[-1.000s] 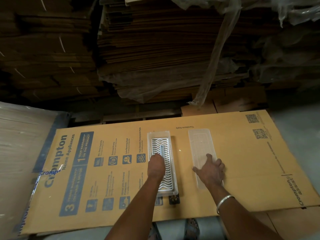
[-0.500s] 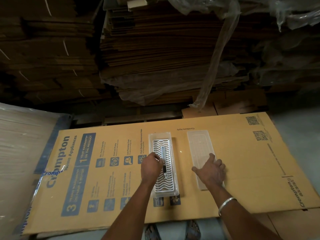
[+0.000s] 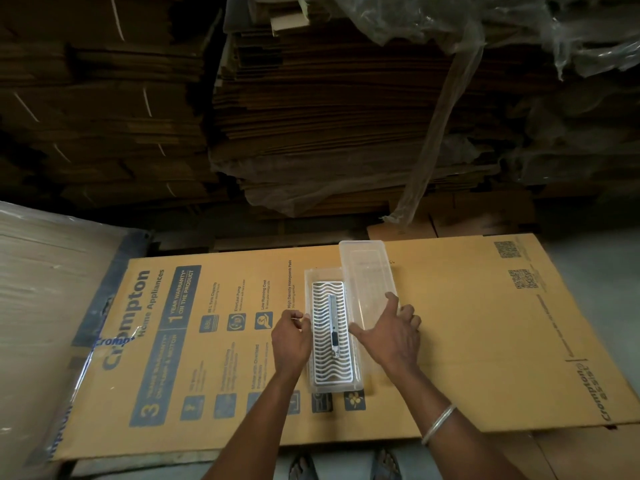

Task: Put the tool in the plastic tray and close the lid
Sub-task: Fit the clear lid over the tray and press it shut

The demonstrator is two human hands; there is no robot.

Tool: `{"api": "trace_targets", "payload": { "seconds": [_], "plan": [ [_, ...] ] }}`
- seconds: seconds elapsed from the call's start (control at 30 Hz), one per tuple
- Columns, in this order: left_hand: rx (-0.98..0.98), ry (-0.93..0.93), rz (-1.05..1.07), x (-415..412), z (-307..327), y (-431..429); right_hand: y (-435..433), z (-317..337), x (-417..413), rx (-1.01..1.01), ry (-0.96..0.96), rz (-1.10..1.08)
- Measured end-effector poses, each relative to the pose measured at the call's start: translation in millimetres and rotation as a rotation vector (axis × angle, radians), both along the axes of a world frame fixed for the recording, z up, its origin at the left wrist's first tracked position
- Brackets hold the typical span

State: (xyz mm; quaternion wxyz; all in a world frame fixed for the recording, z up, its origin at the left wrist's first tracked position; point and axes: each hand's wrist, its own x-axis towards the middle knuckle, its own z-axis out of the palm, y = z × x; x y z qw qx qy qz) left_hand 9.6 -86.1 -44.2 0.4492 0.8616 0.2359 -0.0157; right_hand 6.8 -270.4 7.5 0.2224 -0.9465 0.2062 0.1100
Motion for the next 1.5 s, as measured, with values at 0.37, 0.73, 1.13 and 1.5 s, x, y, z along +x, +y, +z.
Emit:
{"api": "trace_targets", "payload": {
  "seconds": [0.37,0.73,1.13,1.5],
  "plan": [
    [-0.197,0.142,0.002,-16,-9,18,55,-3,-13,-0.007,0.130,0.134],
    [-0.402,0.305,-0.141,-37,-7,33,81,-18,-16,-0.031,0.191,0.145],
    [-0.553,0.472,-0.404,-65,-3,41,65,-34,-22,-0.022,0.198,0.188],
    [-0.606,0.387,-0.367,-81,-19,37,-7,-58,-14,0.752,0.181,-0.176]
  ]
}}
